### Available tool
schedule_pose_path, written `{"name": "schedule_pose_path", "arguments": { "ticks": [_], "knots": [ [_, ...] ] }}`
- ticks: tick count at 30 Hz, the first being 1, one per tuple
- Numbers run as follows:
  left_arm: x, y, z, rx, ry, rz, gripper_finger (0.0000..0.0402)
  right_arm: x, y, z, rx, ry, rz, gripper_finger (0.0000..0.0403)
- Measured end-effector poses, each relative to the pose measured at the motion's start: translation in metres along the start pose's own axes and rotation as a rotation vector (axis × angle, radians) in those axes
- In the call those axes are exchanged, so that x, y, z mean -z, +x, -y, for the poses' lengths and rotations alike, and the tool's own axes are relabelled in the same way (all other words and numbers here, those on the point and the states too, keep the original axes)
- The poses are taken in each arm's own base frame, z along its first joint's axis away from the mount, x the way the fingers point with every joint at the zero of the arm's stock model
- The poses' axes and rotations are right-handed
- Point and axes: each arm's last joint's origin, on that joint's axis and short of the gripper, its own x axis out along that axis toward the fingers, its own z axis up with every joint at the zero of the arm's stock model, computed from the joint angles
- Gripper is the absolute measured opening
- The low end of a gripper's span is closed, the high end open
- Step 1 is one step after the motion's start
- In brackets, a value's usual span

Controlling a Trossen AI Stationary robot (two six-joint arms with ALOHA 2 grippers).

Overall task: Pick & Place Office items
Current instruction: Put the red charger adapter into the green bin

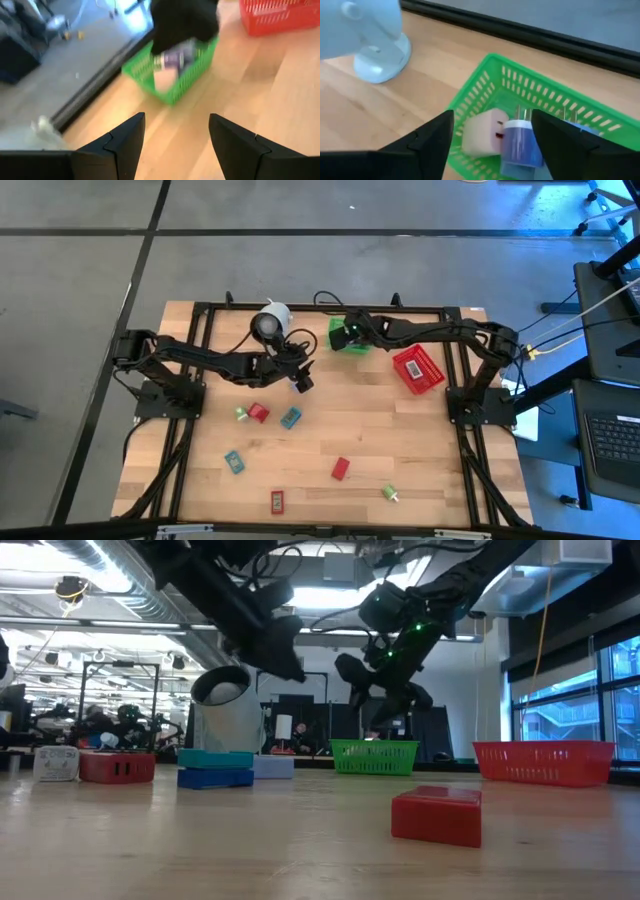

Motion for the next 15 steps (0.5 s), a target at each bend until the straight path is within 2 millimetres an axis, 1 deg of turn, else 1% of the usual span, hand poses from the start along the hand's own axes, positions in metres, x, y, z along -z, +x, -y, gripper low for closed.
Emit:
{"name": "schedule_pose_path", "arguments": {
  "ticks": [3, 6, 12, 15],
  "knots": [
    [0.007, -0.007, -0.005, 0.018, -0.022, -0.092, 0.0216, -0.004, -0.008, -0.002, -0.058, 0.028, -0.014, 0.0289],
    [0.017, -0.018, -0.011, 0.082, -0.025, -0.242, 0.0216, -0.006, -0.014, -0.004, -0.128, 0.036, -0.047, 0.0299],
    [0.035, -0.041, -0.024, 0.194, -0.056, -0.534, 0.0216, -0.006, -0.019, -0.007, -0.257, 0.031, -0.134, 0.0299],
    [0.04, -0.05, -0.022, 0.313, -0.025, -0.643, 0.0216, -0.003, -0.019, -0.008, -0.308, 0.025, -0.195, 0.0296]
  ]
}}
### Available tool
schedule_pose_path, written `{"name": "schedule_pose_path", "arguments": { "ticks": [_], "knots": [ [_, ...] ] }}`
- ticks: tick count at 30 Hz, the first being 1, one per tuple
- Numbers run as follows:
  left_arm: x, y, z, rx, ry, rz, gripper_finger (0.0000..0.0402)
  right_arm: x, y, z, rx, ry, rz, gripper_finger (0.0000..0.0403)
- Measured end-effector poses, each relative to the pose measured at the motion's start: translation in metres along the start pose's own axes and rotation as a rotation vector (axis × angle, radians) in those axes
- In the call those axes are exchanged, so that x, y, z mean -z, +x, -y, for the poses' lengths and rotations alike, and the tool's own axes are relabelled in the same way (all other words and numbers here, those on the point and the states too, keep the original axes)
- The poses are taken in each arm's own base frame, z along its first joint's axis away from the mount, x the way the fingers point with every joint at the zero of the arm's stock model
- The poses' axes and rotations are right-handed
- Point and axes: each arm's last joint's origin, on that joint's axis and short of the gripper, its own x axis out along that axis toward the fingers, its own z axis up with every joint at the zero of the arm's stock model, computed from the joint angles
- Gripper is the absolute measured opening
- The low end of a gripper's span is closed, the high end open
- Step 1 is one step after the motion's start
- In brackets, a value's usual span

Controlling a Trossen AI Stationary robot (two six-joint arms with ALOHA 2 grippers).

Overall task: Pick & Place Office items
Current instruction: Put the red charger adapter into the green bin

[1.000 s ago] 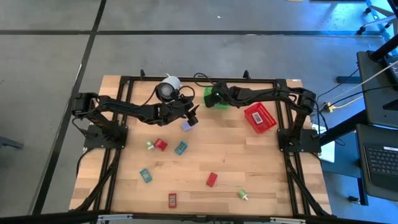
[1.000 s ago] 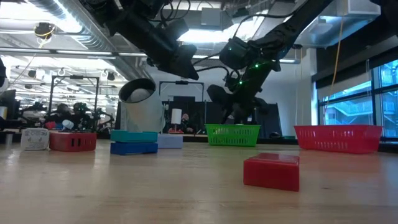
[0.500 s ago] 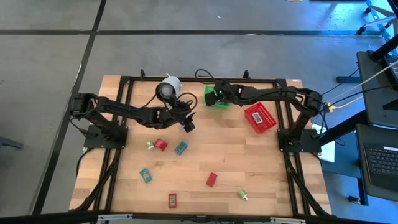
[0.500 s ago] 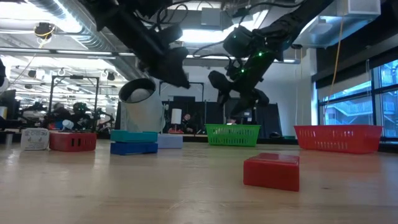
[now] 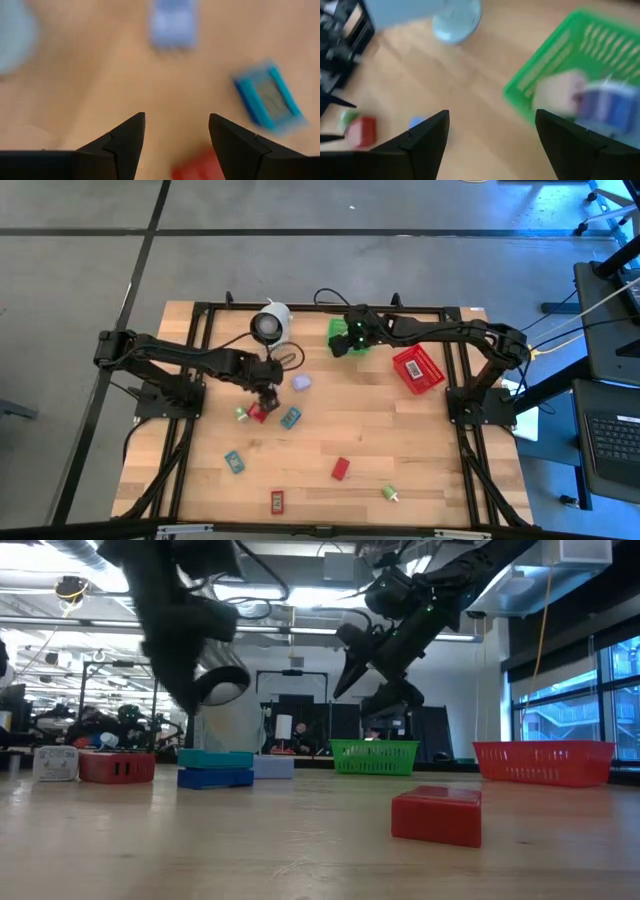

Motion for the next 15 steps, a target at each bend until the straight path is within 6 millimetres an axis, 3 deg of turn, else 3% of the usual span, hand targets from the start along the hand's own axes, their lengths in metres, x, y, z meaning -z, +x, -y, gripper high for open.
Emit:
{"name": "schedule_pose_path", "arguments": {
  "ticks": [6, 12, 15],
  "knots": [
    [0.019, -0.002, 0.02, 0.221, 0.373, -0.156, 0.0216, 0.009, 0.0, -0.007, -0.075, -0.039, -0.09, 0.0293],
    [0.033, 0.0, 0.044, 0.261, 0.811, -0.145, 0.0216, 0.022, 0.0, -0.022, -0.102, -0.102, -0.118, 0.0293],
    [0.037, 0.004, 0.05, 0.25, 0.922, -0.151, 0.0216, 0.027, 0.0, -0.027, -0.094, -0.123, -0.111, 0.0293]
  ]
}}
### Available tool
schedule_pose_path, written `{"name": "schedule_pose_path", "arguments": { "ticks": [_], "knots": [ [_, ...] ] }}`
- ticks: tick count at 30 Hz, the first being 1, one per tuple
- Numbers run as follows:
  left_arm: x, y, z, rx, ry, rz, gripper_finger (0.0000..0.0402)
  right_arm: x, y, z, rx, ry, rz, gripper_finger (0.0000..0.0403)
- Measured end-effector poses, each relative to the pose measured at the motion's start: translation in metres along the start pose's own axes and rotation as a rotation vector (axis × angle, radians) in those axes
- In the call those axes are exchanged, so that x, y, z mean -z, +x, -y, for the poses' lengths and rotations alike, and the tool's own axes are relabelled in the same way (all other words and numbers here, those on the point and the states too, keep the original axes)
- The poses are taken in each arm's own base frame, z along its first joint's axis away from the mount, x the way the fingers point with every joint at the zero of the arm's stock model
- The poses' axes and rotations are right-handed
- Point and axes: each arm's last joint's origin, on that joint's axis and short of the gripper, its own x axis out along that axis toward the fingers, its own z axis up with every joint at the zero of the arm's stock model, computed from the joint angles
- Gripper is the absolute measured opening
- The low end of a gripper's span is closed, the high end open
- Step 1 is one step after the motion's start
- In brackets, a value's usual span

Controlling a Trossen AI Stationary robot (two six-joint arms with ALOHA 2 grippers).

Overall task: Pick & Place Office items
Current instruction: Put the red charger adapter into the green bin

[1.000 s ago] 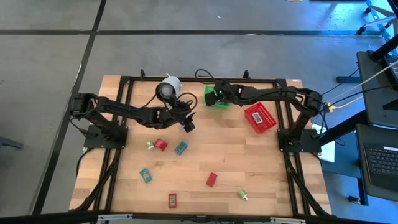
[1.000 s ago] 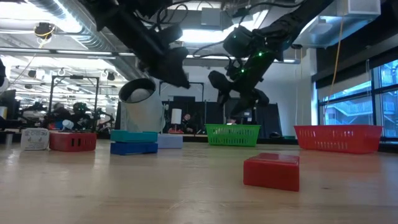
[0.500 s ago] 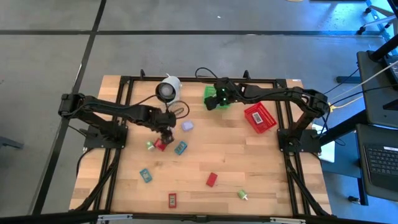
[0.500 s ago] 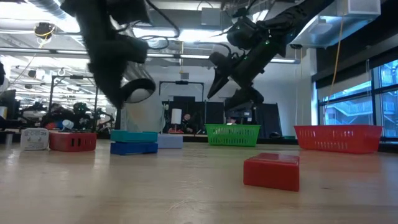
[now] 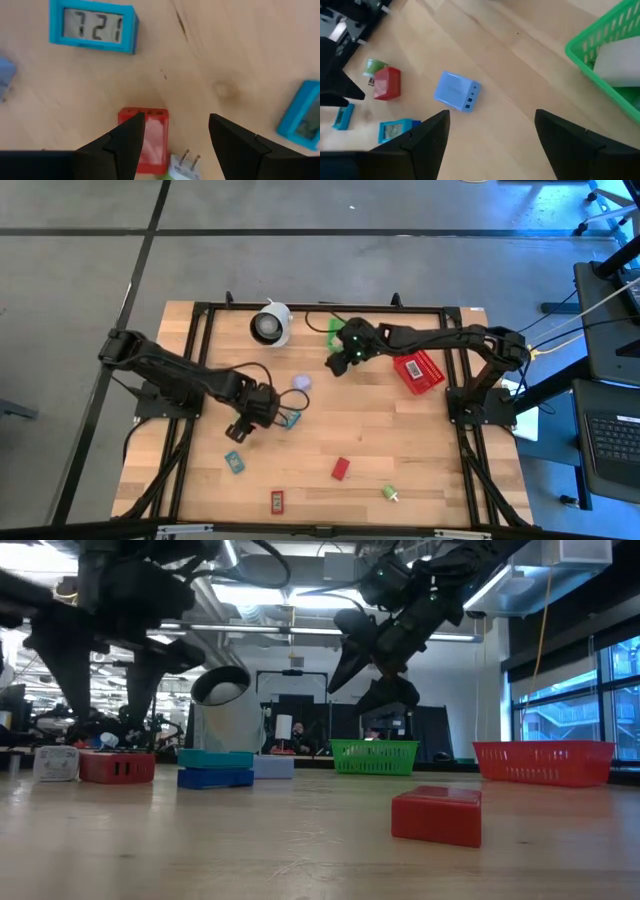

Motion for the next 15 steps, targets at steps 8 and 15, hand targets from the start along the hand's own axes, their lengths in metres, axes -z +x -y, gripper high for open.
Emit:
{"name": "schedule_pose_path", "arguments": {
  "ticks": [8, 15],
  "knots": [
    [0.0, 0.016, -0.006, -0.12, -0.029, -0.109, 0.0217, 0.002, 0.0, -0.002, 0.014, 0.005, 0.009, 0.0293],
    [-0.003, 0.017, -0.006, -0.136, -0.235, -0.074, 0.0216, 0.002, 0.0, -0.002, 0.016, 0.023, 0.012, 0.0293]
  ]
}}
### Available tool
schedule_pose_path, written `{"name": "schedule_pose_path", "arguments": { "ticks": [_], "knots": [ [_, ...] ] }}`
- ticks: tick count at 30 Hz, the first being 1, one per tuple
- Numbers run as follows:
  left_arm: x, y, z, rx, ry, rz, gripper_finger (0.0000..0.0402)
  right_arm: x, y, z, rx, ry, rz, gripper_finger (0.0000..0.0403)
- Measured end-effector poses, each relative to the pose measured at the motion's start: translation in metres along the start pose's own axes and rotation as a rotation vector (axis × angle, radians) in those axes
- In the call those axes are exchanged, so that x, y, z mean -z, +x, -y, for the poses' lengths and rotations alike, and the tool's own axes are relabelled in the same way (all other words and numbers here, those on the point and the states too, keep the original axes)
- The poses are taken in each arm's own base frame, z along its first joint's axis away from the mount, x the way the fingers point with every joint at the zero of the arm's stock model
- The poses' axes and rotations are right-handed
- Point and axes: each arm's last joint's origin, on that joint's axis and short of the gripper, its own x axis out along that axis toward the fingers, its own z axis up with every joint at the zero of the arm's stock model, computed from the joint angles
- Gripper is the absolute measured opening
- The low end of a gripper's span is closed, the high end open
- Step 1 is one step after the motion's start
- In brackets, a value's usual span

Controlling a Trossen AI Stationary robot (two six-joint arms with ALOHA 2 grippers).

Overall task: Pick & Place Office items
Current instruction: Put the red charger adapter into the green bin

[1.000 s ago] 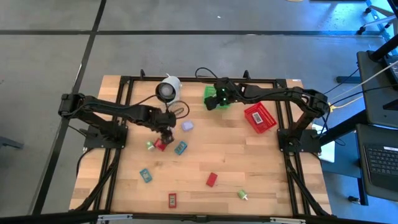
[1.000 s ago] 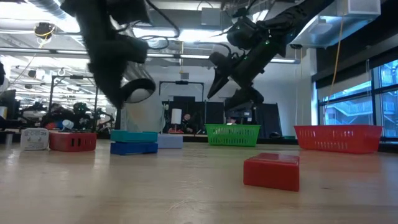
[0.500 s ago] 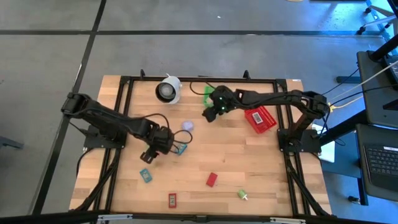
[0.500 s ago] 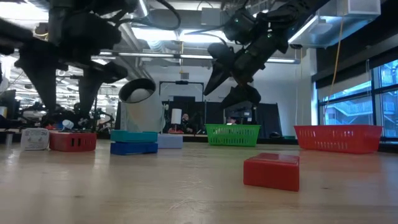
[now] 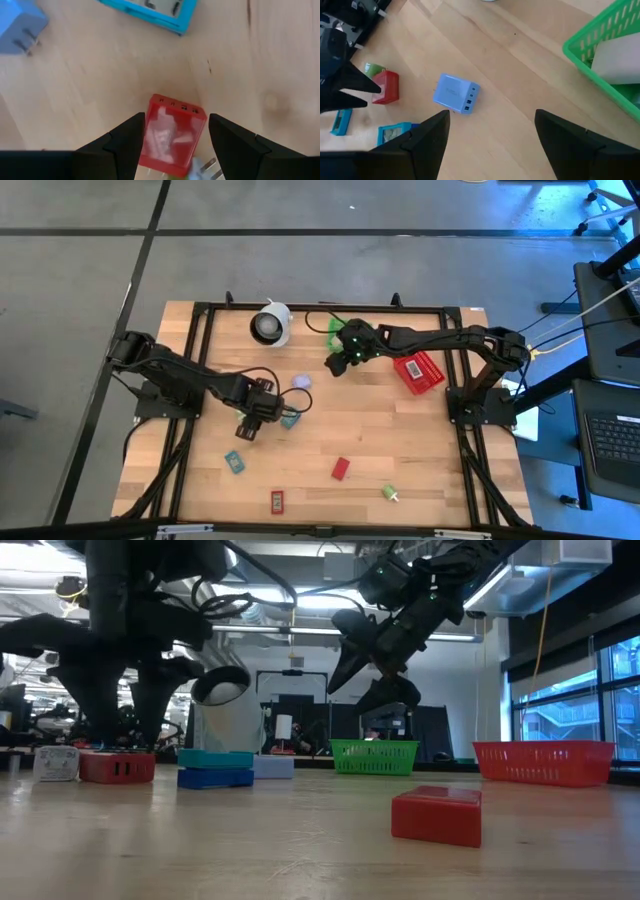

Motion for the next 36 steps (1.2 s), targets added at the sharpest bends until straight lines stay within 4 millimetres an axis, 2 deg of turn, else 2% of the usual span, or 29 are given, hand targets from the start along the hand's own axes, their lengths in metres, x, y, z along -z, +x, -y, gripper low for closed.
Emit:
{"name": "schedule_pose_path", "arguments": {
  "ticks": [4, 13, 21, 36],
  "knots": [
    [-0.0005, 0.0, 0.0001, 0.004, -0.076, 0.006, 0.0216, -0.0013, 0.0, 0.0004, 0.026, 0.028, 0.031, 0.0293],
    [-0.0004, -0.0003, 0.0042, 0.136, -0.061, 0.002, 0.0235, -0.003, -0.0001, 0.0005, 0.047, 0.058, 0.065, 0.0293],
    [0.004, -0.0003, 0.0042, 0.11, 0.024, -0.039, 0.0282, -0.0057, -0.0002, -0.0015, 0.025, 0.075, 0.093, 0.0293],
    [0.0029, -0.0004, 0.005, 0.056, 0.017, -0.029, 0.0285, -0.0058, -0.0002, -0.0015, 0.024, 0.075, 0.094, 0.0293]
  ]
}}
